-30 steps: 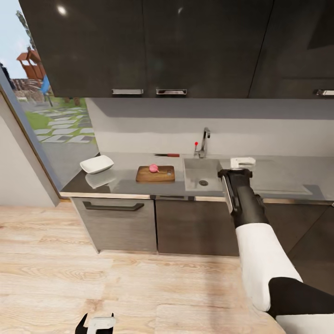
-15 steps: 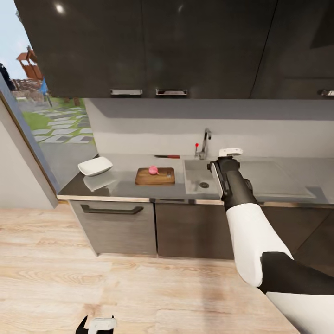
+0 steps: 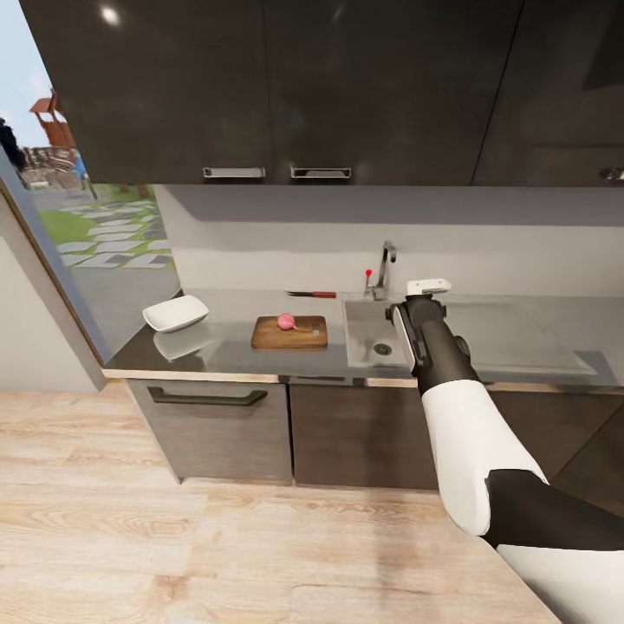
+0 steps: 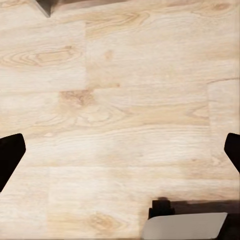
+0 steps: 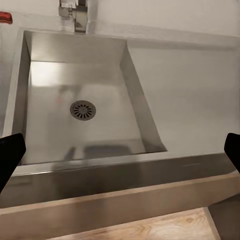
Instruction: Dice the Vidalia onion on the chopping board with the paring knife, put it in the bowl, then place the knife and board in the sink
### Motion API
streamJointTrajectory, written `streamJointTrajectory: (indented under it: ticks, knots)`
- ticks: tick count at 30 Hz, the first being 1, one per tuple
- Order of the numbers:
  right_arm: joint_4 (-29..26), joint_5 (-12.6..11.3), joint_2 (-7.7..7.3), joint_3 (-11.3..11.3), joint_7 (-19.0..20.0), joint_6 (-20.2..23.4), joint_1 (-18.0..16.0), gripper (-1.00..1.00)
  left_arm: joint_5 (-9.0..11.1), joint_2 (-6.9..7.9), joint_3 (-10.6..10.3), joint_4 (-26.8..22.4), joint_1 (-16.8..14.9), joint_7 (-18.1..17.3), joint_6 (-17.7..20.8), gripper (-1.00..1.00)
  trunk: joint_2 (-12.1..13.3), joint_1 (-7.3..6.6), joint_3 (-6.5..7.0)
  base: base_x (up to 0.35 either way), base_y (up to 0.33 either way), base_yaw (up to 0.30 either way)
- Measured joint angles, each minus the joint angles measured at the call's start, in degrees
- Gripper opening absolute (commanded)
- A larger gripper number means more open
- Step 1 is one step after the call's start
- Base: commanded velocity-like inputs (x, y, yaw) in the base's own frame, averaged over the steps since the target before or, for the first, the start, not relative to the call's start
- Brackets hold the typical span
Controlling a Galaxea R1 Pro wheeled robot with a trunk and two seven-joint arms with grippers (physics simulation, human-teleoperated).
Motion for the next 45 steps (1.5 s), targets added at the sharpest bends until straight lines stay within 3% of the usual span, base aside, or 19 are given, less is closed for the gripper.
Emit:
streamJointTrajectory:
  ticks: [12,19,29,45]
  knots:
    - [0.2,-0.1,0.00,0.2,0.5,0.0,0.0,1.00,0.1,1.65,0.0,0.1,0.1,-0.3,0.4,1.00,0.0,0.00,0.00,0.000,0.000,0.000]
    - [0.2,-0.1,0.00,2.2,0.6,-0.3,0.0,1.00,0.1,1.72,0.1,0.1,0.4,-0.3,0.4,1.00,0.0,-0.01,0.00,0.051,0.000,0.000]
    - [2.2,-0.2,-0.01,2.9,0.7,-2.8,0.0,1.00,0.1,1.73,0.1,0.1,0.5,-0.2,0.4,1.00,0.0,-0.03,-0.01,0.256,0.000,0.000]
    - [3.6,-0.2,-0.01,2.9,2.8,-3.0,0.0,1.00,0.2,2.14,0.1,0.1,0.5,0.0,0.5,1.00,0.0,-0.03,-0.01,0.327,0.000,0.000]
